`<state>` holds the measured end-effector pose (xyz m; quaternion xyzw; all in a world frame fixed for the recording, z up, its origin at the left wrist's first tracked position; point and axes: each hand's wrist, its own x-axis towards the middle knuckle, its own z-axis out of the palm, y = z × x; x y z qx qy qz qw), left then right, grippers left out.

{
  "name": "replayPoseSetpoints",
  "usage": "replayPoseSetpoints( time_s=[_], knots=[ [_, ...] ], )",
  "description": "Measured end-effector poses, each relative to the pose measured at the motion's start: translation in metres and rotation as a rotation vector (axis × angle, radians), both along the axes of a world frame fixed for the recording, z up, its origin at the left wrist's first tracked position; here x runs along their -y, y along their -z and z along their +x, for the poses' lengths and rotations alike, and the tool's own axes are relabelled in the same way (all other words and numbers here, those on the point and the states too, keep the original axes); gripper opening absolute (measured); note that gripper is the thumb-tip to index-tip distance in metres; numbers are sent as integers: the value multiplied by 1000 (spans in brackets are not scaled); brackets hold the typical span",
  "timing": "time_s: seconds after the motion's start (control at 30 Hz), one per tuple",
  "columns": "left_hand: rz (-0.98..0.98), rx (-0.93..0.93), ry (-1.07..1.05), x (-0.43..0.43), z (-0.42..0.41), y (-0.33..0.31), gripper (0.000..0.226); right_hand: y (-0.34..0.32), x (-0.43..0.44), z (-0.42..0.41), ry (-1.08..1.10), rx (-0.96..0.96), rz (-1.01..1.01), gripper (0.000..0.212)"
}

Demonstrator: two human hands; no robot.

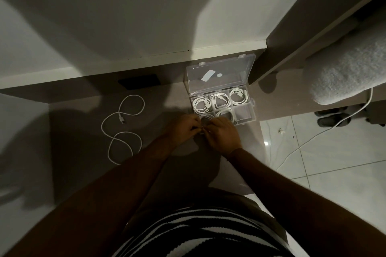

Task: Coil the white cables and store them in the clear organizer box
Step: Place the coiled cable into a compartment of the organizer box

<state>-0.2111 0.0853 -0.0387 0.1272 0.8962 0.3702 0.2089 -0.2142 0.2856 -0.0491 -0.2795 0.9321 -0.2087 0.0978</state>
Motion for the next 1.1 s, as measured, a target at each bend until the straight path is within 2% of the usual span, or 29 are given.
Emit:
replayPoseSetpoints(
  time_s=[0.17, 0.23, 0.33, 0.37, 0.47, 0.53, 0.63, 0.73, 0.93, 1.1],
  knots=[
    [-116, 72, -46, -14, -12, -8, 15, -4, -23, -11, -150, 186, 17, 24],
    [-248, 111, -53, -23, -18, -12, 17, -10, -25, -19, -140, 222, 49, 21],
    [-493, 190, -88, -37, -26, -16, 22, -15, -20, -26, 3, 166, 105, 21],
    [-548, 211, -103, -42, -29, -16, 25, -17, -16, -28, 71, 203, 128, 21],
    [-642, 205, -104, -49, -30, -13, 29, -19, -1, -37, 279, 500, 163, 20],
    [-669, 185, -106, -52, -30, -11, 28, -16, 8, -43, 378, 564, 190, 23],
    [-663, 216, -125, -52, -30, -9, 24, -14, 18, -44, 464, 512, 248, 23],
    [-645, 227, -119, -50, -29, -8, 21, -13, 14, -29, 443, 452, 302, 23],
    [-680, 97, -118, -54, -21, -7, 21, -9, -32, 18, 163, 102, 259, 44],
    [-623, 221, -124, -52, -32, -17, 19, -5, -26, 3, 65, 127, 391, 33]
  ],
)
